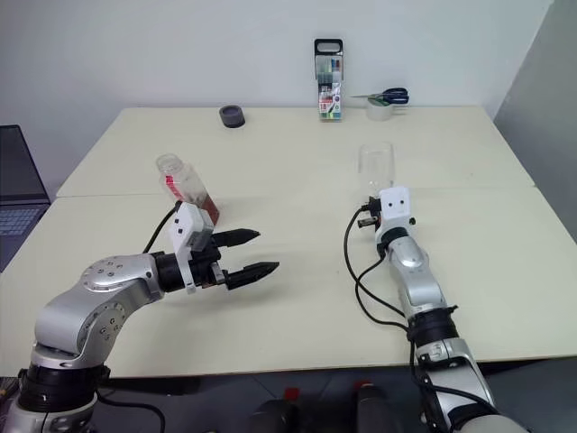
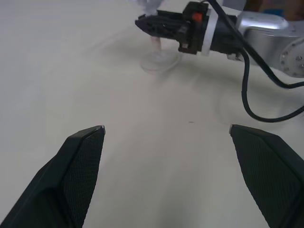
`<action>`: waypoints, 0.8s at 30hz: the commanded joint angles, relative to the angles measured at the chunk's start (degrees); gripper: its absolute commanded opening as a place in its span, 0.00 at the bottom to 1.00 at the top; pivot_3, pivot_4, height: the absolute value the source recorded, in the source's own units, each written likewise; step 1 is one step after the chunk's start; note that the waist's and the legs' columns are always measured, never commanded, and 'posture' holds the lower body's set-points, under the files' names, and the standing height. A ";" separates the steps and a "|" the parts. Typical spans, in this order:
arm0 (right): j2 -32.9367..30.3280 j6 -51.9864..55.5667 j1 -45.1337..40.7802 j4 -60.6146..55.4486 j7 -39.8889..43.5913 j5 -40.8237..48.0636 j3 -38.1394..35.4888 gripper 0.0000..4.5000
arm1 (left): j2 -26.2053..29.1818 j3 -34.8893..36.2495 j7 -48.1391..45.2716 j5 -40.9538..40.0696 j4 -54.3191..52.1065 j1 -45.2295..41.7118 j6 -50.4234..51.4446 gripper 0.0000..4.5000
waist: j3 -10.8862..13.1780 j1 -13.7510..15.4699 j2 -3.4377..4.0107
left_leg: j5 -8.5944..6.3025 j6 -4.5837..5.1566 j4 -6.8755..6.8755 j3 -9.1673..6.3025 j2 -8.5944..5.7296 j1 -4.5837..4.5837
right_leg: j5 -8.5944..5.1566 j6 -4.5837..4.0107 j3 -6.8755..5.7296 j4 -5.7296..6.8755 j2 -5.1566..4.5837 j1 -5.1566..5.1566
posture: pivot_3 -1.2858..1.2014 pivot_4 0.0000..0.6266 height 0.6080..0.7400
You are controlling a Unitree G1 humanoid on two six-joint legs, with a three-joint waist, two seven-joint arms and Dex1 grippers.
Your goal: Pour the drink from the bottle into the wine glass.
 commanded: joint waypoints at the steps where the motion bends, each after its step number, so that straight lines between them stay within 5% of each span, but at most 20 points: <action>1: -0.50 0.73 2.50 -5.24 0.40 -1.67 -0.42 0.06 | -0.09 1.96 1.50 -1.59 -2.90 0.58 0.35 1.00 | 0.00 0.10 0.00 | 0.00 0.00 -0.01 0.02 0.00 0.03 | 0.00 0.00 -0.01 0.02 0.00 0.00 | 0.52 0.24 1.00; 18: -1.53 13.45 21.35 -24.02 2.21 -2.95 -0.06 0.06 | -0.19 1.19 2.91 -2.95 -4.25 1.87 0.12 1.00 | -0.28 0.77 -0.14 | 0.00 0.00 -0.03 -0.13 0.01 0.08 | -0.01 0.00 -0.07 -0.07 0.02 0.15 | 0.52 0.24 1.00; 24: -0.73 13.39 19.15 -23.84 2.56 -2.78 -0.02 0.06 | -0.49 0.30 2.81 -3.10 -3.82 1.61 -0.06 1.00 | -0.34 0.77 -0.18 | 0.00 0.00 -0.03 -0.13 0.02 0.11 | -0.01 0.00 -0.10 -0.08 0.04 0.17 | 0.52 0.24 1.00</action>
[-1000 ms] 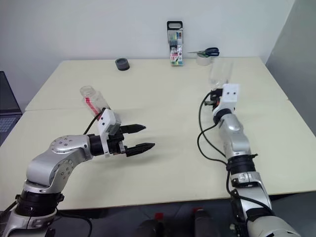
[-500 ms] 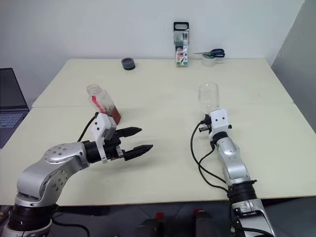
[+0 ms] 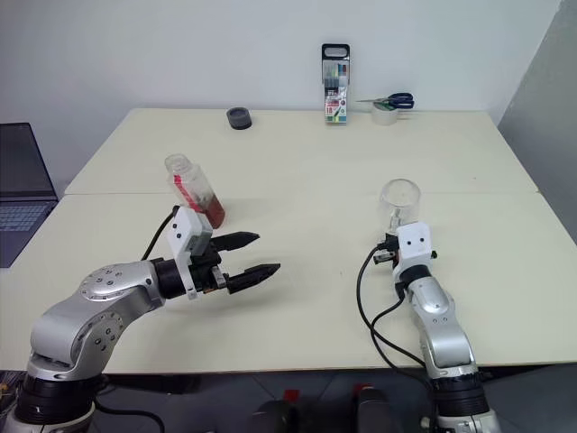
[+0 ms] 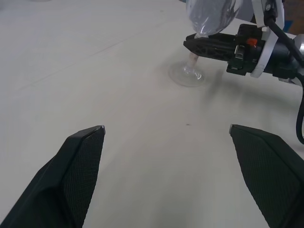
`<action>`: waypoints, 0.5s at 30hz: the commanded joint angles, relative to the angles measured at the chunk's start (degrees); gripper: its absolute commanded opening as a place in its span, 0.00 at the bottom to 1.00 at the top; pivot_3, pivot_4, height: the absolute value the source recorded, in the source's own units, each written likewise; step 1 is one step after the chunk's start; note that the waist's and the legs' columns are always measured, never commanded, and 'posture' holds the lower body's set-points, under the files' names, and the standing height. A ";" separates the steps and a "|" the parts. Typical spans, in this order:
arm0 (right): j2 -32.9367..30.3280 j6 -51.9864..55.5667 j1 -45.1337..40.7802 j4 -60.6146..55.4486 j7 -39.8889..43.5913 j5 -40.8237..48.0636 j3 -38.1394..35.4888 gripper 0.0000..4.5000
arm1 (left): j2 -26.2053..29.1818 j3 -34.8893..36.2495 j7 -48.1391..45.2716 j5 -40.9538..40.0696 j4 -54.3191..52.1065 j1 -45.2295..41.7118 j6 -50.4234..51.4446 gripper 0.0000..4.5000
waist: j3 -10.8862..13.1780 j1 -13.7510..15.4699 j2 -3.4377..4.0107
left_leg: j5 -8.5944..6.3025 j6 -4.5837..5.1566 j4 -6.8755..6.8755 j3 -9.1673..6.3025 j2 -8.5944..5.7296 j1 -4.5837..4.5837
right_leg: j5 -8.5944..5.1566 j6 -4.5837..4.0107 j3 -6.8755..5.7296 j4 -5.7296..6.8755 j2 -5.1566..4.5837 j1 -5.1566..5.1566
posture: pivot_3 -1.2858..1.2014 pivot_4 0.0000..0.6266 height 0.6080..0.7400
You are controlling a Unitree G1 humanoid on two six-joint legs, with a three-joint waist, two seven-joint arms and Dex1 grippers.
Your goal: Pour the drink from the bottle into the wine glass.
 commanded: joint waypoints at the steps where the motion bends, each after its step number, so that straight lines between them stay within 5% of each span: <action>1: 1.09 1.17 -1.66 3.73 1.37 -0.20 0.69 0.06 | -0.46 -0.37 -0.02 -0.85 -1.40 -1.01 -0.47 1.00 | 0.00 -0.05 0.00 | 0.00 0.00 0.00 0.00 0.00 0.00 | 0.00 0.00 0.00 0.00 0.01 0.00 | 0.52 0.24 1.00; 7: 4.82 -3.61 -14.67 15.10 3.11 0.31 0.84 0.06 | -0.45 0.14 0.84 -0.65 -2.04 -0.78 -0.40 1.00 | 0.02 -1.15 0.02 | 0.00 -0.01 0.00 0.16 0.19 0.09 | 0.10 -0.16 0.06 0.04 0.22 -0.04 | 0.52 0.24 1.00; 15: 12.27 -17.94 -36.01 44.35 6.50 -1.13 1.81 0.06 | -0.91 6.83 7.10 -0.37 -5.51 5.52 -0.79 1.00 | 0.07 -2.06 0.08 | 0.00 -0.05 -0.07 0.15 0.42 0.00 | 0.21 -0.35 0.09 0.03 0.50 -0.22 | 0.52 0.24 1.00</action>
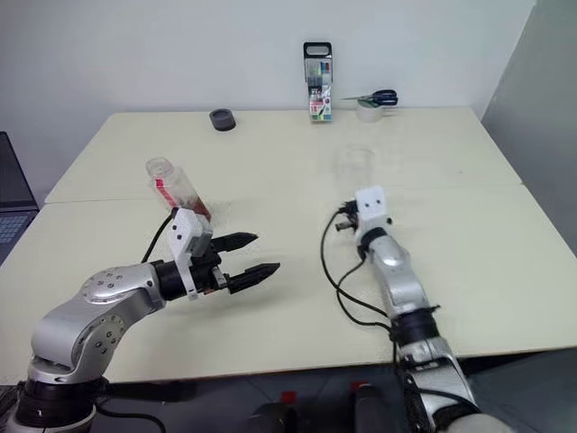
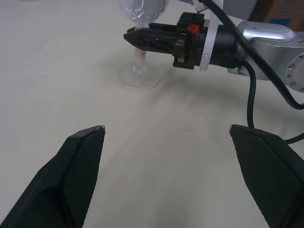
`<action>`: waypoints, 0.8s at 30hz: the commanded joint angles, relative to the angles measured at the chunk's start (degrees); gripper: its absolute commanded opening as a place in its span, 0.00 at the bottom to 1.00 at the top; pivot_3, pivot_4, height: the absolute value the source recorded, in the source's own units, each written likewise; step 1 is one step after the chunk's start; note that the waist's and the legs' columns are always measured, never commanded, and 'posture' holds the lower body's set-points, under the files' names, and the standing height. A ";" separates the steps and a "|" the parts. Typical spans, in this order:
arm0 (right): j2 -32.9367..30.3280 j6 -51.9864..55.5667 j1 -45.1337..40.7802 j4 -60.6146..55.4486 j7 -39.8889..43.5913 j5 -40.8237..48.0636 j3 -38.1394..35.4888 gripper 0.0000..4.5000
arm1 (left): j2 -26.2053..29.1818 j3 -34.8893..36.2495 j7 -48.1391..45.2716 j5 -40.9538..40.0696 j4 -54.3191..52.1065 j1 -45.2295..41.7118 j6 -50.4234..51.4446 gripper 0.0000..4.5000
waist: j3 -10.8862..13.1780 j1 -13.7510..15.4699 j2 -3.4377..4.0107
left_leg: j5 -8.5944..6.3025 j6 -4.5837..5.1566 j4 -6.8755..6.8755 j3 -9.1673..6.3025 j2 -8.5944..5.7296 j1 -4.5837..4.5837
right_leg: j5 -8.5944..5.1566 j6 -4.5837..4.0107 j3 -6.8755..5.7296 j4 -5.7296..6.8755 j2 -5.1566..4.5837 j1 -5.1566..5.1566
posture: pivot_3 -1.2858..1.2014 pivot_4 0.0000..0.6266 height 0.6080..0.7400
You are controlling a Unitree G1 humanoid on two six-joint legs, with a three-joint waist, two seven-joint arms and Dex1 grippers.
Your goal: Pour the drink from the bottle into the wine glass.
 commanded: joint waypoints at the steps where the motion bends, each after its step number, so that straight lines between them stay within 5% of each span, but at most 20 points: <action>1: 2.07 -8.02 -7.45 9.74 1.67 -0.98 0.31 0.06 | -0.75 5.13 3.83 -0.43 -4.98 3.44 -0.80 1.00 | 0.00 0.08 0.00 | -0.01 -0.01 0.00 -0.01 -0.01 0.00 | 0.00 0.00 0.00 -0.03 0.00 0.00 | 0.52 0.24 1.00; 9: 3.78 -15.49 -16.72 28.93 3.83 -2.00 -1.00 0.06 | -1.96 11.67 9.83 0.80 -9.02 10.47 -2.03 1.00 | 0.00 0.92 0.01 | -0.02 -0.03 0.05 -0.11 -0.12 -0.05 | 0.00 0.00 -0.01 -0.09 -0.02 0.06 | 0.52 0.24 1.00; 24: 2.16 -16.20 -18.22 35.01 5.55 -1.79 -4.10 0.06 | -0.87 12.30 10.08 0.86 -7.49 9.98 -2.84 1.00 | 0.01 0.47 0.02 | -0.03 -0.04 0.03 -0.08 -0.06 -0.03 | 0.00 -0.01 -0.02 -0.05 -0.02 0.05 | 0.52 0.24 1.00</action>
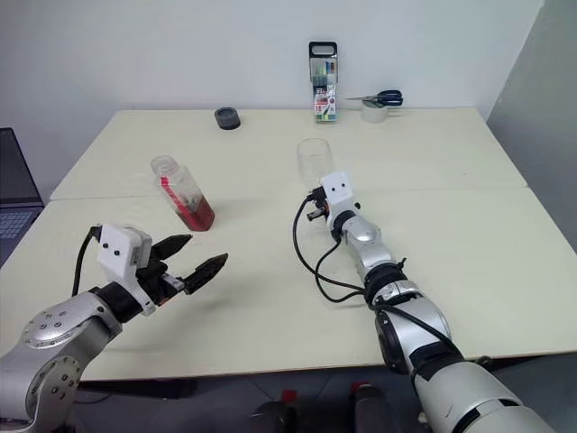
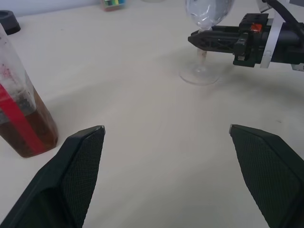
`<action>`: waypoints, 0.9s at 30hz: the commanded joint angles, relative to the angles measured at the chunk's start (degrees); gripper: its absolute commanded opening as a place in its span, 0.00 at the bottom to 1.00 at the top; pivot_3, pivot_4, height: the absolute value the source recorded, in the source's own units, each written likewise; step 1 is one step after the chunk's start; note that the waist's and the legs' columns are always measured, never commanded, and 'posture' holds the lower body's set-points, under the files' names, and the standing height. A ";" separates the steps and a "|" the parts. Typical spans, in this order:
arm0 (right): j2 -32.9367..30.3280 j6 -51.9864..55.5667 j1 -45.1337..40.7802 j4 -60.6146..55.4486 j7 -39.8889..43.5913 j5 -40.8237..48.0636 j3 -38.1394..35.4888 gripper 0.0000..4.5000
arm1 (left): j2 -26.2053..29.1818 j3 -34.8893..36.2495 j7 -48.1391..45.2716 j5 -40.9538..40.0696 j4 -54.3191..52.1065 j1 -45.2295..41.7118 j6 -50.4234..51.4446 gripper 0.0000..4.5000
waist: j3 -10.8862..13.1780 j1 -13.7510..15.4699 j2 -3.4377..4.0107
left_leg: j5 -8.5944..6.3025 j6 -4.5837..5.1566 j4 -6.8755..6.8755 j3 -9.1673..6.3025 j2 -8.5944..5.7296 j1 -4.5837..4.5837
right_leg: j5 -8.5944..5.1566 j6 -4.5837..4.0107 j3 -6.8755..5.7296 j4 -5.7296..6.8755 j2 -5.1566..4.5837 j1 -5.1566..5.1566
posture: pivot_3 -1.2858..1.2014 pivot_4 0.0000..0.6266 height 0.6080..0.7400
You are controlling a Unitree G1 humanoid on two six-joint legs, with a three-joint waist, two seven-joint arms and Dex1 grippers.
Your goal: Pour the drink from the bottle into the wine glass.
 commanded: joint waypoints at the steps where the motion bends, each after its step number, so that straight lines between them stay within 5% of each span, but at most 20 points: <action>1: 0.57 -1.40 -0.65 -1.04 0.64 -0.18 -0.51 0.06 | 1.13 0.11 -0.76 0.03 -0.40 -1.65 -1.44 1.00 | 0.00 -0.07 0.00 | 0.00 0.00 0.00 0.00 0.00 0.00 | 0.00 0.00 0.00 0.00 0.00 0.00 | 0.52 0.24 1.00; 4: 0.68 -1.67 -0.10 -1.63 0.68 -0.30 -0.34 0.06 | 1.37 -0.02 -1.22 -0.14 -0.08 -2.34 -1.31 1.00 | 0.00 -0.10 0.00 | 0.00 0.00 0.00 0.00 0.00 0.00 | 0.00 0.00 0.00 0.00 0.00 -0.01 | 0.52 0.24 1.00; 16: 0.34 -2.63 2.46 -4.17 0.54 -1.77 0.86 0.96 | 1.61 -1.75 -4.26 1.65 5.54 -4.76 -5.30 1.00 | 0.00 -0.08 0.00 | 0.00 -0.01 0.00 0.00 0.00 0.01 | 0.00 0.00 0.00 0.01 0.00 0.00 | 0.52 0.24 1.00; 23: -1.16 -0.30 7.16 -10.33 3.07 -2.03 1.15 0.99 | 0.87 -2.17 -3.34 2.55 6.58 -5.34 -5.73 1.00 | 0.00 -0.09 0.00 | -0.01 -0.02 0.00 -0.02 0.01 0.00 | 0.00 0.00 0.00 0.00 -0.01 -0.01 | 0.52 0.24 1.00; 27: -6.32 6.73 17.58 -27.35 8.31 -2.09 2.85 0.99 | -0.13 -1.59 -1.76 3.05 6.66 -4.75 -6.07 1.00 | 0.00 0.40 0.00 | -0.01 -0.01 0.01 -0.03 -0.04 -0.02 | 0.00 0.00 0.01 -0.02 -0.11 0.01 | 0.52 0.24 1.00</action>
